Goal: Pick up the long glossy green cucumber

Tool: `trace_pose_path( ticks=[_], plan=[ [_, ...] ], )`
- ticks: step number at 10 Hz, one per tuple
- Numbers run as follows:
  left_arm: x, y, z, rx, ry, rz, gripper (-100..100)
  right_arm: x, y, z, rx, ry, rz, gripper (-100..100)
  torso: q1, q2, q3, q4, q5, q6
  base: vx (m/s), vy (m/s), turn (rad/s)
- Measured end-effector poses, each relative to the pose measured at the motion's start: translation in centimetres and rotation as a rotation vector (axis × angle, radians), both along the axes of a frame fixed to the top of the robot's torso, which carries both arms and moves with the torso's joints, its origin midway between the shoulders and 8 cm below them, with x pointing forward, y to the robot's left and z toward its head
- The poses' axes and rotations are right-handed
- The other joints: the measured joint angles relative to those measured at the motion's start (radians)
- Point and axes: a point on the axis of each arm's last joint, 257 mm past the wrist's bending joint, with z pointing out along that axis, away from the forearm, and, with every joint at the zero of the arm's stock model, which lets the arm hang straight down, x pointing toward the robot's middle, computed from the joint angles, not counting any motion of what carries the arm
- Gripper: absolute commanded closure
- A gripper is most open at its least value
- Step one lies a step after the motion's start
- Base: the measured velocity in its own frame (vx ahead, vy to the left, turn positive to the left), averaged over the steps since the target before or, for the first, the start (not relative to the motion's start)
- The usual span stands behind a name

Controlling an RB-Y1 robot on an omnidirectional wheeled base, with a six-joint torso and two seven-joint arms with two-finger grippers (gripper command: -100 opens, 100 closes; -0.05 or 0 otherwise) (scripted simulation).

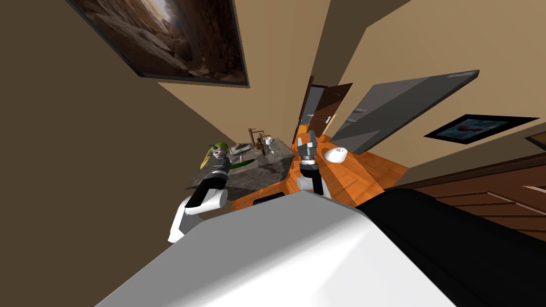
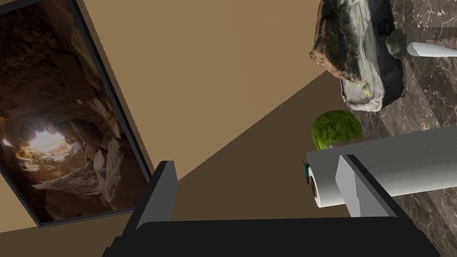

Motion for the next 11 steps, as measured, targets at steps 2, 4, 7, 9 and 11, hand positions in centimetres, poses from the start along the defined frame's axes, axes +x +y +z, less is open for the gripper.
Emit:
trace_pose_path(
  ticks=[2, 4, 7, 9, 11],
  plan=[
    [0.2, 0.0, -1.4, 0.000, 0.051, 0.006, -100, 0.0, 0.0, 0.0, 0.000, 0.000, 0.000, 0, 0.000, 0.000, 0.000, 0.000, 0.000, 0.000, 0.005, 0.000, -0.011],
    [0.4, 0.1, -2.3, 0.001, 0.092, 0.011, -100, 0.0, 0.0, 0.0, 0.000, 0.000, 0.000, 0, 0.000, 0.000, 0.000, 0.000, 0.000, 0.000, 0.011, -0.001, -0.032],
    [0.7, 0.4, -3.9, 0.002, 0.158, 0.021, -100, 0.0, 0.0, 0.0, 0.000, 0.000, 0.000, 0, 0.000, -0.001, 0.000, 0.000, 0.000, 0.000, 0.015, 0.001, -0.021],
    [0.7, 0.6, -4.7, 0.002, 0.196, 0.028, -100, 0.0, 0.0, 0.0, 0.000, 0.000, 0.000, 0, 0.000, -0.001, 0.000, 0.000, 0.000, 0.000, 0.019, -0.002, -0.031],
    [0.7, 0.8, -5.8, 0.002, 0.241, 0.036, -100, 0.0, 0.0, 0.0, 0.000, 0.000, 0.000, 0, 0.000, -0.001, -0.001, 0.000, 0.000, 0.000, 0.024, 0.002, -0.034]
  ],
)
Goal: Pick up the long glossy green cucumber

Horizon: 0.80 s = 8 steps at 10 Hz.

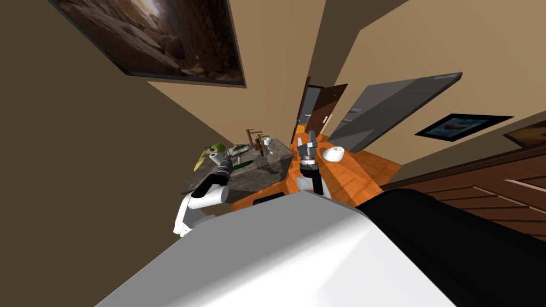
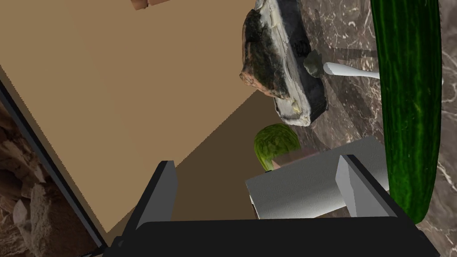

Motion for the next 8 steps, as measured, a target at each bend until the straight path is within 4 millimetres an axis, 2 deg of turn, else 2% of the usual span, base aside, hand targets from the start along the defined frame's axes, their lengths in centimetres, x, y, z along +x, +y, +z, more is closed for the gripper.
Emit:
trace_pose_path(
  ticks=[8],
  plan=[
    [-0.8, 1.4, -4.9, -0.003, 0.203, 0.048, -100, 0.0, 0.0, 0.0, 0.000, 0.000, 0.000, 0, 0.000, -0.001, -0.001, 0.000, 0.000, 0.000, 0.033, 0.003, -0.026]
  ],
)
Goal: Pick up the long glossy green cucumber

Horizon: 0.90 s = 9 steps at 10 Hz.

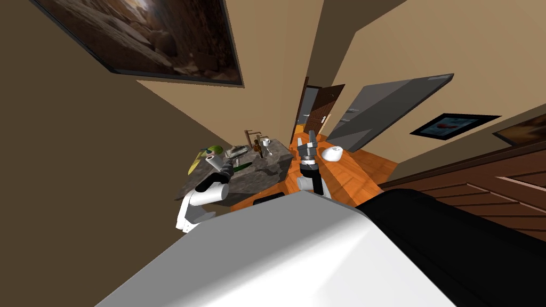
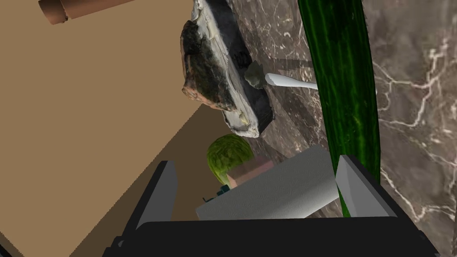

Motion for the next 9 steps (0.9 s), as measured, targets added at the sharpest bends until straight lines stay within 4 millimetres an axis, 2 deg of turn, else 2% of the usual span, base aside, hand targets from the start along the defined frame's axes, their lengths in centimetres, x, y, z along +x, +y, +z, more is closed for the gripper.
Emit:
trace_pose_path(
  ticks=[3, 9],
  plan=[
    [-0.6, 0.6, -1.5, -0.004, 0.070, 0.020, -100, 0.0, 0.0, 0.0, 0.000, 0.000, 0.000, 0, -0.001, 0.000, 0.000, 0.000, 0.000, 0.000, 0.039, 0.001, -0.023],
    [-2.4, 2.2, -5.9, -0.025, 0.248, 0.081, -100, 0.0, 0.0, 0.0, 0.000, 0.000, 0.000, 0, 0.000, -0.003, -0.002, -0.001, 0.000, 0.000, 0.068, 0.007, -0.027]
  ],
)
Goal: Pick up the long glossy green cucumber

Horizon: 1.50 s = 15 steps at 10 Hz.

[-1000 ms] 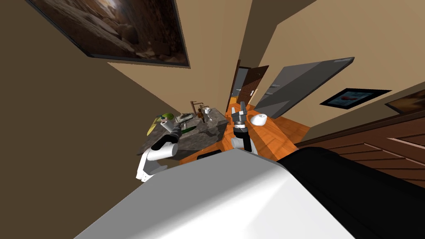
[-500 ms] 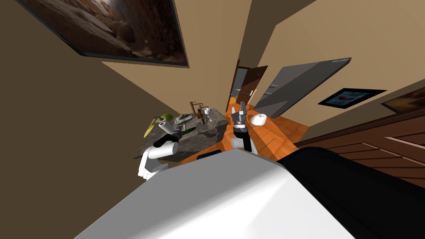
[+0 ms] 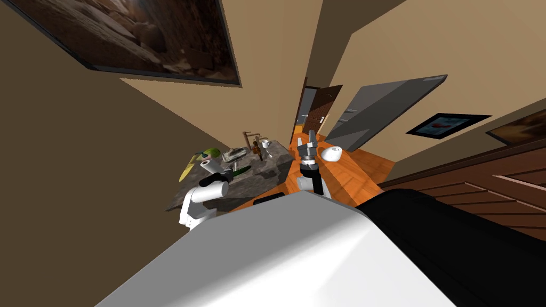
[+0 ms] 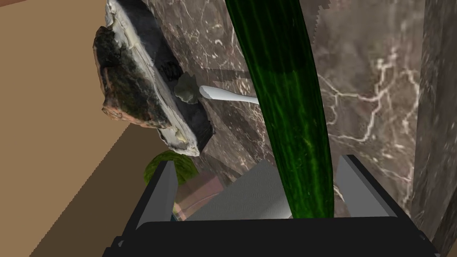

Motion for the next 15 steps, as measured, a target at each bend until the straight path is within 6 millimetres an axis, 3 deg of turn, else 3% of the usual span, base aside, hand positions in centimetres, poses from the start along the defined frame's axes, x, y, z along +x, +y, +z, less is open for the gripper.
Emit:
trace_pose_path(
  ticks=[6, 7, 8, 11, 12, 15],
  plan=[
    [-2.4, 1.1, -3.7, -0.033, 0.147, 0.060, -100, 0.0, 0.0, 0.0, 0.000, 0.000, 0.000, 0, 0.000, 0.001, 0.000, 0.000, 0.000, 0.000, 0.054, 0.005, -0.012],
    [-2.6, 1.2, -3.8, -0.034, 0.152, 0.062, 0, 0.0, 0.0, 0.0, 0.000, 0.000, 0.000, 0, 0.000, 0.002, 0.001, 0.000, 0.000, 0.000, 0.006, 0.000, 0.001],
    [-2.5, 1.2, -3.8, -0.034, 0.152, 0.062, -100, 0.0, 0.0, 0.0, 0.000, 0.000, 0.000, 0, 0.000, 0.004, 0.002, 0.001, 0.000, 0.000, 0.014, 0.005, 0.002],
    [-1.8, 1.3, -5.0, -0.034, 0.152, 0.061, -100, 0.0, 0.0, 0.0, 0.000, 0.000, 0.000, 0, 0.000, 0.004, 0.002, 0.001, 0.000, 0.000, 0.020, 0.006, 0.000],
    [-1.8, 1.3, -5.0, -0.034, 0.150, 0.061, 100, 0.0, 0.0, 0.0, 0.000, 0.000, 0.000, 0, 0.000, 0.004, 0.002, 0.001, 0.000, 0.000, 0.000, 0.000, 0.000],
    [-1.8, 1.3, -5.0, -0.035, 0.150, 0.062, 100, 0.0, 0.0, 0.0, 0.000, 0.000, 0.000, 0, -0.001, 0.005, 0.003, 0.001, -0.001, 0.000, 0.000, 0.000, 0.000]
  ],
)
